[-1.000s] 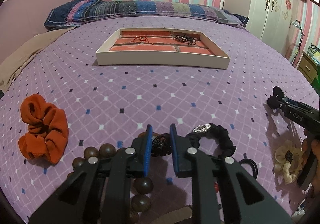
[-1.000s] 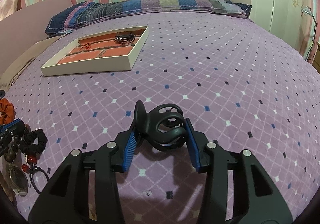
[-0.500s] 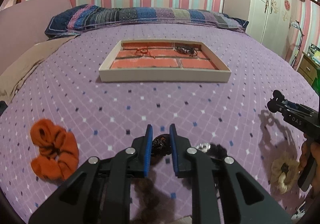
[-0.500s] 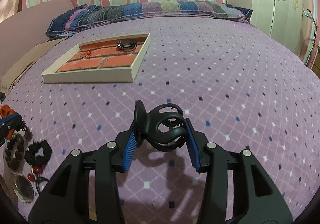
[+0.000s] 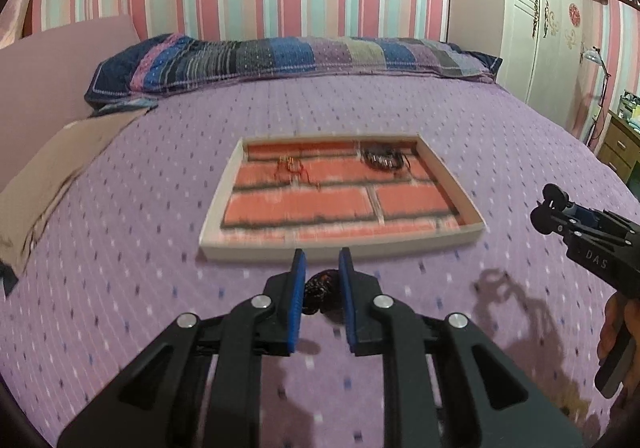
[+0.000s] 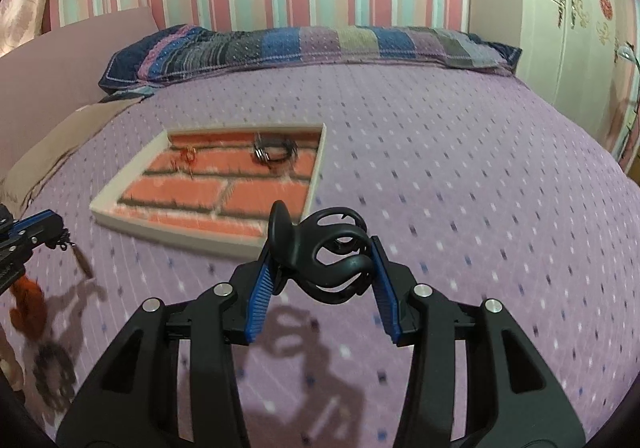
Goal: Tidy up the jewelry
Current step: 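Carry the claw clip and pendant into the tray and open both tools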
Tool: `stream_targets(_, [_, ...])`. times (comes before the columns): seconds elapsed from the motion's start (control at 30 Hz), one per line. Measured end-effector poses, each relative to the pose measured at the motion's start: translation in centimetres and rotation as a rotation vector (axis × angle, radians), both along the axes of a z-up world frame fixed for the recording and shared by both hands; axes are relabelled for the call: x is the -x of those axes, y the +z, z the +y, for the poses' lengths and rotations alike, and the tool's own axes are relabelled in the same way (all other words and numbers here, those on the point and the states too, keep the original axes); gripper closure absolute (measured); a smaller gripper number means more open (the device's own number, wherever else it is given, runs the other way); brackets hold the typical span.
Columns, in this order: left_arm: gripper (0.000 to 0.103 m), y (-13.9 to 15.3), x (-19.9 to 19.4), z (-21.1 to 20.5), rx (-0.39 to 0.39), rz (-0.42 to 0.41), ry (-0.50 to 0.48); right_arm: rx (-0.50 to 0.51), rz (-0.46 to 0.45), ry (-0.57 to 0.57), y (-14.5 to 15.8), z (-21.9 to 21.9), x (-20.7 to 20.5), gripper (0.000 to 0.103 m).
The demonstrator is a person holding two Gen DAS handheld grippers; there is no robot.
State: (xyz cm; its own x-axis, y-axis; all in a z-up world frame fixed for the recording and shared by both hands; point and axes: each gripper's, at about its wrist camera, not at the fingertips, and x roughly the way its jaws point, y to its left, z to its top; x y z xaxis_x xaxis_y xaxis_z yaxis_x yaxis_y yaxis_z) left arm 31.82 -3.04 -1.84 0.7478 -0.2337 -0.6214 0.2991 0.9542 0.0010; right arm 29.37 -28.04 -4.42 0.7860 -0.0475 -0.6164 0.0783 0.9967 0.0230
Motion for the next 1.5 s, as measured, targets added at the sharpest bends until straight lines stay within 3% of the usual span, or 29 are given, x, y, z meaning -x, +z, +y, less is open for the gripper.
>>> stream_targets(0.3, [0.085, 2.1, -9.4, -0.5, -0.007, -0.001, 0.043, 0.013, 0.000, 0.016, 1.8, 2.3, -9.0, 0.058])
stream_targets(0.57, [0.085, 0.1, -17.5, -0.4, 0.012, 0.071, 0.072, 0.009, 0.047, -0.017, 0.5, 2.1, -15.8, 0.058])
stream_targets(0.8, [0.085, -1.9, -22.5, -1.2, -0.019, 0.104, 0.094, 0.042, 0.077, -0.045, -1.0, 2.0, -19.6, 0.058])
stream_targets(1.03, [0.085, -4.4, -24.7, -0.5, -0.040, 0.152, 0.127, 0.052, 0.139, -0.064, -3.6, 2.0, -21.9, 0.058])
stream_targets(1.3, [0.086, -6.6, -25.1, 0.1, -0.077, 0.185, 0.141, 0.034, 0.210, -0.068, -6.5, 2.2, -21.7, 0.058])
stream_targets(1.5, [0.086, -7.9, -25.1, -0.1, -0.112, 0.224, 0.139, 0.046, 0.228, -0.071, -6.7, 2.4, -21.9, 0.058])
